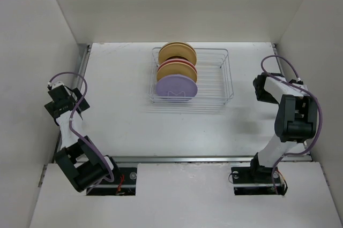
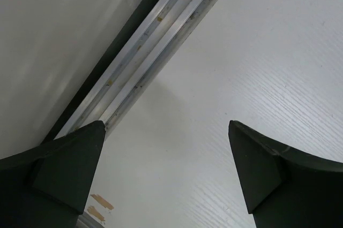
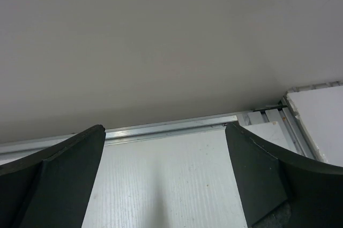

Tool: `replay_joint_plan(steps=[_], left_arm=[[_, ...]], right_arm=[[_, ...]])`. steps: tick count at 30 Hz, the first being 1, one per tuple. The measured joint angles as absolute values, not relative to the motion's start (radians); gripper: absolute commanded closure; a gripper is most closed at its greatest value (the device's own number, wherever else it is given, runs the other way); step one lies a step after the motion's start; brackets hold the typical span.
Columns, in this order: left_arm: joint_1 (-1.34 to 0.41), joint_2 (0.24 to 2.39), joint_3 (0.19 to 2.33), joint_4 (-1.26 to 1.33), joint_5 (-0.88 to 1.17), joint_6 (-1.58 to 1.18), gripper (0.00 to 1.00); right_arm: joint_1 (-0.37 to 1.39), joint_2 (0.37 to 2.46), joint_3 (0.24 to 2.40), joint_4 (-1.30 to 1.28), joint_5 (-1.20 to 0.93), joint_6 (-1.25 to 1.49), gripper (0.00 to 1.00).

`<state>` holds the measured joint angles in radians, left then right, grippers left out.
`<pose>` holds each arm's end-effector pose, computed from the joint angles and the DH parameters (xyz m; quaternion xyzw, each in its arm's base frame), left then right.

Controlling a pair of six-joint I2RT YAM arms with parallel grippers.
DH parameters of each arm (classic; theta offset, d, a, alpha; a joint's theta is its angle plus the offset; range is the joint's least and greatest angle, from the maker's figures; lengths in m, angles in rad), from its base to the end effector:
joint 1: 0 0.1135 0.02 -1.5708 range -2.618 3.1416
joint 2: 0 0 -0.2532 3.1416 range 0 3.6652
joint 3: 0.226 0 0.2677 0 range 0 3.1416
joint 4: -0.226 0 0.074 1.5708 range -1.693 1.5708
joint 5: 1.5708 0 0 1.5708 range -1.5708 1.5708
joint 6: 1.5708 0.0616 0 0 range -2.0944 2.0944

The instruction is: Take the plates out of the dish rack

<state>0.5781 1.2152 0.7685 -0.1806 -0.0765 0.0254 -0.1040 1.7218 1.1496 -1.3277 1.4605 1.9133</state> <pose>0.2509 0.1693 0.2128 -0.2596 0.8516 0.1675 0.4235 0.2759 -0.0904 0.1965 0.5636 0.4842 -0.5026 0.4419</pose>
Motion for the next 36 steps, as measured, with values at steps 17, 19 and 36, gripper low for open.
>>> replay_joint_plan(steps=[17, 19, 36], left_arm=[[0.523, 1.311, 1.279, -0.561, 0.409, 0.288, 0.00], [0.466, 1.332, 1.399, -0.641, 0.414, 0.326, 0.00], [-0.075, 1.774, 1.838, -1.052, 0.445, 0.294, 0.00]], right_arm=[[0.097, 1.572, 1.472, -1.316, 1.453, 1.570, 0.00], [0.133, 1.557, 1.587, -1.213, 1.418, 1.336, 0.00], [0.443, 1.389, 1.426, -0.377, -0.352, -0.105, 0.03]])
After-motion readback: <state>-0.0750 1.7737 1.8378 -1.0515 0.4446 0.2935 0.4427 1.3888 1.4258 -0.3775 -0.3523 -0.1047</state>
